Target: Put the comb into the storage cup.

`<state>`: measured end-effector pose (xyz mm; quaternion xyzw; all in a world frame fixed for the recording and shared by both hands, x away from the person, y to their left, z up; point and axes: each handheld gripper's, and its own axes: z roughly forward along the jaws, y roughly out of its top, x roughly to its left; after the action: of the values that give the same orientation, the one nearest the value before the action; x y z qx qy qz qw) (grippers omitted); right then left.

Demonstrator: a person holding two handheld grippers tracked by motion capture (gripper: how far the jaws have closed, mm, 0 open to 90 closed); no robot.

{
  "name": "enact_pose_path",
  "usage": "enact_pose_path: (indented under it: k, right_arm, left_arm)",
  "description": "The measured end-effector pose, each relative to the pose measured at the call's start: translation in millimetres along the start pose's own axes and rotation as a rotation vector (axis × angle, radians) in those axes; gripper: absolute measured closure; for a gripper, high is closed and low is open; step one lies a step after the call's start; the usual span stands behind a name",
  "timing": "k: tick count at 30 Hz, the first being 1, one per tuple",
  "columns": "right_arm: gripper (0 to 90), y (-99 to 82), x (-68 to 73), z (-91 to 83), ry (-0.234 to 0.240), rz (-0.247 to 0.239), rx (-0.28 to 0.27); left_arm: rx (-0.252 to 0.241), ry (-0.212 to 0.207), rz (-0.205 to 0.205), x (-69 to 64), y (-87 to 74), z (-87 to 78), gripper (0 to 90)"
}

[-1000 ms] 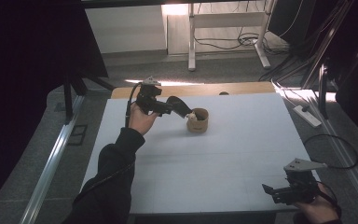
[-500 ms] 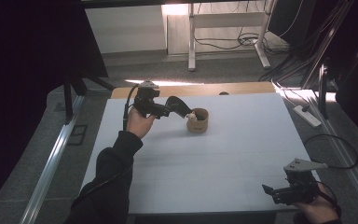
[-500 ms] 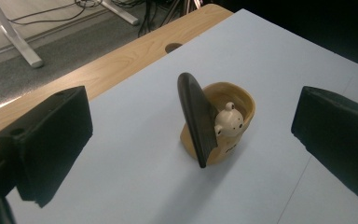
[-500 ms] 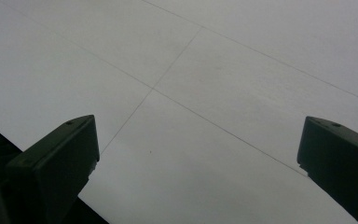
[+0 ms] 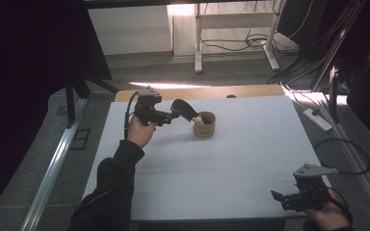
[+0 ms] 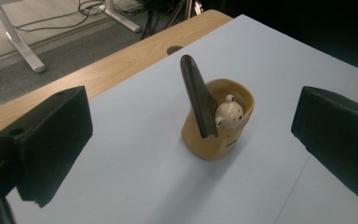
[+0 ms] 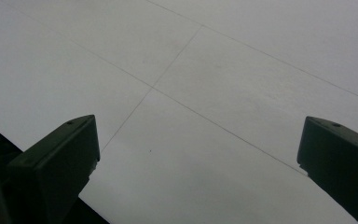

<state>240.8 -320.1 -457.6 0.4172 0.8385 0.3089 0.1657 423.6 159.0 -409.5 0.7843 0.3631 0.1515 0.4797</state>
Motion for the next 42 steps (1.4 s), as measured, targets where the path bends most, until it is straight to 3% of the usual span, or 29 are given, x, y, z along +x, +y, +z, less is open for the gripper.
enact_pose_path:
  k: [17,24,29,42]
  right_arm:
    - [0.0,0.0,0.5,0.2,-0.002,-0.002,0.003]
    - [0.0,0.0,0.7,0.3,-0.002,-0.006,0.004]
    - [0.0,-0.1,0.8,0.3,-0.002,-0.006,0.005]
    - [0.0,-0.3,1.6,-0.1,-0.003,-0.014,0.004]
  left_arm:
    - [-0.073,-0.038,-0.007,-3.9,-14.6,-9.1,0.4]
    - [-0.061,-0.035,0.004,-8.4,-25.9,-6.8,0.0]
    - [-0.089,-0.030,0.002,-10.4,-37.4,-7.0,0.0]
    - [-0.091,-0.026,-0.014,-11.3,-43.7,-13.6,0.0]
